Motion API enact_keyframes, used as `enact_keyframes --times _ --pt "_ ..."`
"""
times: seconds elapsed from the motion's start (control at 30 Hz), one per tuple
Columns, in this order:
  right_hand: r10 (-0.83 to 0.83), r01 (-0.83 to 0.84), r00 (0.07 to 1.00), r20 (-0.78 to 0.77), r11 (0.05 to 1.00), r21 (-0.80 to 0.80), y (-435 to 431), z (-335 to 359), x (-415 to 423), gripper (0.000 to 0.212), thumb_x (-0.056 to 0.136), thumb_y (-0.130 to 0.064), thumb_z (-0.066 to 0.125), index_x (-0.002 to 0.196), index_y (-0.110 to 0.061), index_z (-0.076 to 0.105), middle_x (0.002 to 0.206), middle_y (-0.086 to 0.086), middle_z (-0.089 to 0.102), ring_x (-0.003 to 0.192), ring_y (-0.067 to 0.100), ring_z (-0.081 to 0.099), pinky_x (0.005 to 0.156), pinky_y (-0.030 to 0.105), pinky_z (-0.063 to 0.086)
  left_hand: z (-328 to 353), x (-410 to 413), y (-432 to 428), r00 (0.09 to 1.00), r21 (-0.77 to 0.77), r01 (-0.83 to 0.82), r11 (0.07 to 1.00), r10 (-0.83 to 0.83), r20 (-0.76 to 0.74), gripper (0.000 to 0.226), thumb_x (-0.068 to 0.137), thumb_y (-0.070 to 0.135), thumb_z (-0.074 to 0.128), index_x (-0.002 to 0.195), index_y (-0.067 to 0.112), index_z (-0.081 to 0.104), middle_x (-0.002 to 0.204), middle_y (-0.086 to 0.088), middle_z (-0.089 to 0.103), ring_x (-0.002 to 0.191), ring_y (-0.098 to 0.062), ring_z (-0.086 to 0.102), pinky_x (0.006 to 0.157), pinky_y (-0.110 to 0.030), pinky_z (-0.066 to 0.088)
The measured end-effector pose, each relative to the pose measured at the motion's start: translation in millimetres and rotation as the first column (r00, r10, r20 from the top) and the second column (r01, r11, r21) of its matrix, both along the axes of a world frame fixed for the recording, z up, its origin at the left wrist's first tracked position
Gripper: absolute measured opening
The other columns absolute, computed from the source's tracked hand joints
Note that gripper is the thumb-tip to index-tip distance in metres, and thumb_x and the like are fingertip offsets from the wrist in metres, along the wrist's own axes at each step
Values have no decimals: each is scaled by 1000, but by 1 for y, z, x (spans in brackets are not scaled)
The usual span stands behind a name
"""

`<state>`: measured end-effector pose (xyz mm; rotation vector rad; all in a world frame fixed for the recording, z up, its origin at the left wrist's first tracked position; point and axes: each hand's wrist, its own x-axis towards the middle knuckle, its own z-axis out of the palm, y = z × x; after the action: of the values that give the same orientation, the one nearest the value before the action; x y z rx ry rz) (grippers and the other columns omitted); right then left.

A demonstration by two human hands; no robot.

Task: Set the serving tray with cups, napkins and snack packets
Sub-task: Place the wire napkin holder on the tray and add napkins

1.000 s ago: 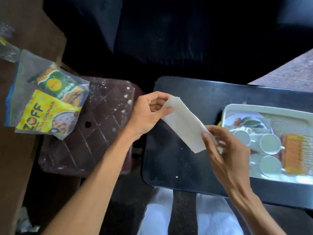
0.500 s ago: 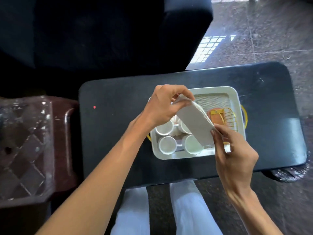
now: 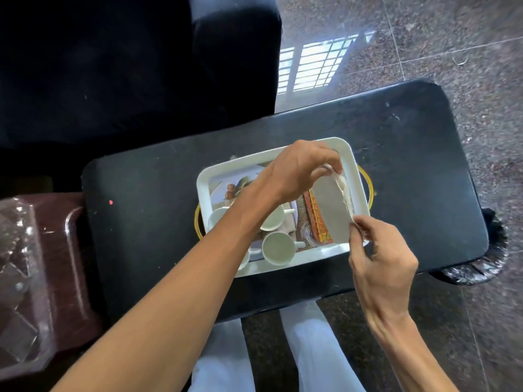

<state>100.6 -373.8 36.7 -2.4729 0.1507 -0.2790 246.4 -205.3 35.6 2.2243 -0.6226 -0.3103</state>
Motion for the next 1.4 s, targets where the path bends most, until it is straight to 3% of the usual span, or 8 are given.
enact_keyframes --times 0.17,0.27,0.5,0.57,0.77,1.07,1.17,1.4 --pt "-28 28 998 -50 1000 3 -2 -5 2 20 88 -3 71 108 -2 70 100 10 73 89 19 69 78 35 60 -9 4 -19 998 -21 12 1000 -10 61 5 86 2 76 90 3 78 94 -13 78 85 -31 73 75 -43 60" --pt "-50 50 999 -11 999 -6 -2 -5 5 16 90 -3 68 106 -2 71 96 9 72 85 17 67 84 18 52 -9 8 -23 996 -54 21 998 -16 92 6 85 -1 75 90 2 77 94 -13 77 83 -30 73 73 -42 61" --pt "-78 77 995 67 997 9 -7 -1 6 16 95 -9 60 103 1 68 95 10 69 89 6 58 90 6 42 0 16 -20 990 -136 37 990 -17 140 7 83 -2 77 89 1 77 90 -11 77 78 -24 73 73 -25 55" --pt "-73 72 996 59 997 15 -7 -4 8 16 94 -9 60 103 2 69 94 11 69 88 6 57 90 6 42 1 17 -18 990 -131 52 990 -34 138 7 82 -3 77 89 0 77 90 -11 77 77 -24 73 73 -22 54" --pt "-20 18 999 48 999 38 -4 -12 5 22 98 -17 56 104 0 68 96 9 68 93 3 56 92 5 42 -4 17 -11 997 -69 79 995 -77 33 7 86 -1 75 93 0 77 94 -12 77 85 -28 74 76 -42 60" --pt "-4 6 998 -63 999 35 1 -33 -2 19 92 -14 59 104 -1 67 98 9 68 92 7 60 92 2 41 -20 15 -7 988 39 134 990 -131 -78 10 90 4 74 99 4 78 101 -12 77 93 -26 72 81 -41 59" --pt "11 -9 995 -104 1000 23 1 -37 -2 17 96 -15 58 106 -3 66 99 8 70 92 10 64 89 8 47 -29 14 -7 984 71 145 987 -136 -119 11 92 6 72 101 6 77 105 -11 77 97 -25 72 84 -42 59" --pt "-28 19 978 -208 999 -45 0 -42 1 22 91 -22 62 107 -8 68 101 5 73 88 17 69 73 26 56 -45 17 -15 971 173 185 967 -153 -183 15 94 9 70 108 6 76 111 -12 75 103 -25 70 81 -20 43"
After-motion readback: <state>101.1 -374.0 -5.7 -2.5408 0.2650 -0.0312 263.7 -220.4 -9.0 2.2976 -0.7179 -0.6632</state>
